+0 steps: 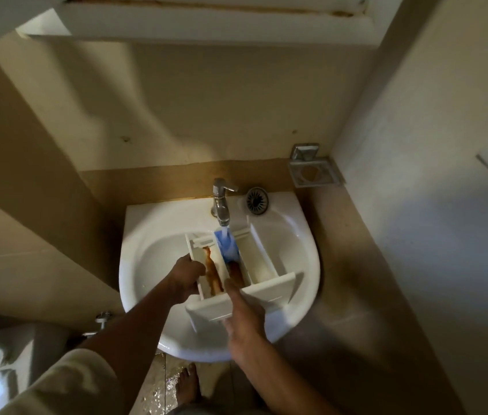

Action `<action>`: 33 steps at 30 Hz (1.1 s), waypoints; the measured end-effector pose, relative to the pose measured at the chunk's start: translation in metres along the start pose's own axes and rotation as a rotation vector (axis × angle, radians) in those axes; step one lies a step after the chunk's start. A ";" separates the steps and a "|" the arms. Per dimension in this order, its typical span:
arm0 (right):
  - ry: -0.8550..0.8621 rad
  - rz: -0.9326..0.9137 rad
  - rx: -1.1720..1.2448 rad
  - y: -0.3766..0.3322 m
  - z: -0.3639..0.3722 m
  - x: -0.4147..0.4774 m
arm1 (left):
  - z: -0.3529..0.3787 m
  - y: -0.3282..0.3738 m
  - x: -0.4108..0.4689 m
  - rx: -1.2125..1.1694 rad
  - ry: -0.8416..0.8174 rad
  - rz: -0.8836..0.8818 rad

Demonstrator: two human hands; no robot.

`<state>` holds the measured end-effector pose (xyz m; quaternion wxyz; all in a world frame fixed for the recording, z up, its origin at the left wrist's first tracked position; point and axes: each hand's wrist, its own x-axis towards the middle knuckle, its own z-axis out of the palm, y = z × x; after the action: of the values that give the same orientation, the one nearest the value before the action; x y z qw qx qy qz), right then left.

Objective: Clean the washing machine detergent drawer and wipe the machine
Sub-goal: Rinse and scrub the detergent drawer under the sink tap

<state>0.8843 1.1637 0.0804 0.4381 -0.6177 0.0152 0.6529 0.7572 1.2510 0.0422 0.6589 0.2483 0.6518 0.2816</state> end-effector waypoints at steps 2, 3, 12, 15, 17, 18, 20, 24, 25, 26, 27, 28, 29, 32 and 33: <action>-0.010 0.044 0.021 -0.001 -0.008 -0.002 | -0.007 0.002 0.004 0.039 -0.013 0.008; 0.023 0.052 0.022 -0.007 -0.015 -0.003 | -0.009 0.003 0.007 0.060 -0.028 0.006; 0.062 0.044 -0.527 -0.066 -0.049 -0.002 | -0.021 0.011 0.017 0.191 -0.110 -0.009; 0.056 -0.058 -0.788 -0.072 -0.055 0.001 | -0.024 0.017 0.022 0.220 -0.102 0.016; 0.013 -0.066 -0.844 -0.074 -0.056 0.003 | -0.026 0.023 0.024 0.254 -0.134 0.037; -0.017 -0.047 -0.796 -0.075 -0.056 0.005 | -0.026 0.026 0.025 0.269 -0.145 0.043; -0.055 -0.018 -0.684 -0.075 -0.054 0.010 | -0.025 0.033 0.028 0.321 -0.146 0.030; -0.129 0.126 -0.656 -0.073 -0.047 0.020 | -0.023 0.043 0.039 0.580 -0.258 -0.012; -0.151 0.156 -0.677 -0.070 -0.044 0.021 | -0.021 0.048 0.041 0.665 -0.292 -0.022; -0.158 0.164 -0.712 -0.066 -0.041 0.023 | -0.019 0.051 0.043 0.741 -0.300 -0.020; -0.151 0.169 -0.738 -0.061 -0.039 0.025 | -0.015 0.054 0.045 0.804 -0.285 0.000; -0.140 0.170 -0.732 -0.056 -0.036 0.024 | -0.010 0.057 0.047 0.859 -0.252 0.042; -0.122 0.175 -0.692 -0.048 -0.034 0.025 | -0.003 0.058 0.047 0.912 -0.202 0.106; -0.070 0.161 -0.544 -0.029 -0.031 0.026 | 0.016 0.060 0.049 1.056 -0.082 0.280; -0.057 0.148 -0.509 -0.025 -0.029 0.026 | 0.022 0.060 0.049 1.095 -0.066 0.301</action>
<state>0.9258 1.1770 0.0647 0.2201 -0.6864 -0.1170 0.6832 0.7760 1.3292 0.0486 0.4069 0.6525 0.6391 -0.0147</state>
